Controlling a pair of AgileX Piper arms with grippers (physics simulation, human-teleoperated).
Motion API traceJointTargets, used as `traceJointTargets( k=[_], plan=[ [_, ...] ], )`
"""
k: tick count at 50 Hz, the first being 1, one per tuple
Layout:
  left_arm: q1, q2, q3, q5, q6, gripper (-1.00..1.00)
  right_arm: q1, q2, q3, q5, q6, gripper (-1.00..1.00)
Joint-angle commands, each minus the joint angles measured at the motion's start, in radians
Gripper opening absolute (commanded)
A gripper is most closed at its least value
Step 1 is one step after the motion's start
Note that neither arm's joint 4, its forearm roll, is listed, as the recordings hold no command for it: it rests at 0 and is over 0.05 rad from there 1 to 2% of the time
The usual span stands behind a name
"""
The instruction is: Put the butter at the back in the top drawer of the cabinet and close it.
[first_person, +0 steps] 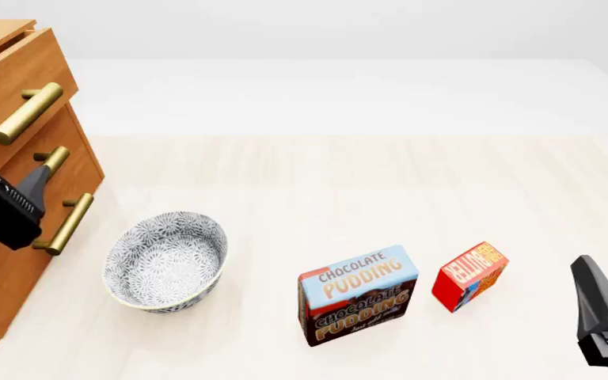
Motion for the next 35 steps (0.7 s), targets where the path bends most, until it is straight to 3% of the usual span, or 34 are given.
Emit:
traceJointTargets(
  k=[1, 35],
  plan=[
    [0.006, 0.026, 0.000, -0.023, 0.001, 1.00, 0.000, 0.000, 0.000, 0.000, 0.000, 1.00],
    [0.042, 0.075, -0.002, -0.070, 0.005, 1.00, 0.000, 0.000, 0.000, 0.000, 0.000, 1.00]
  ],
)
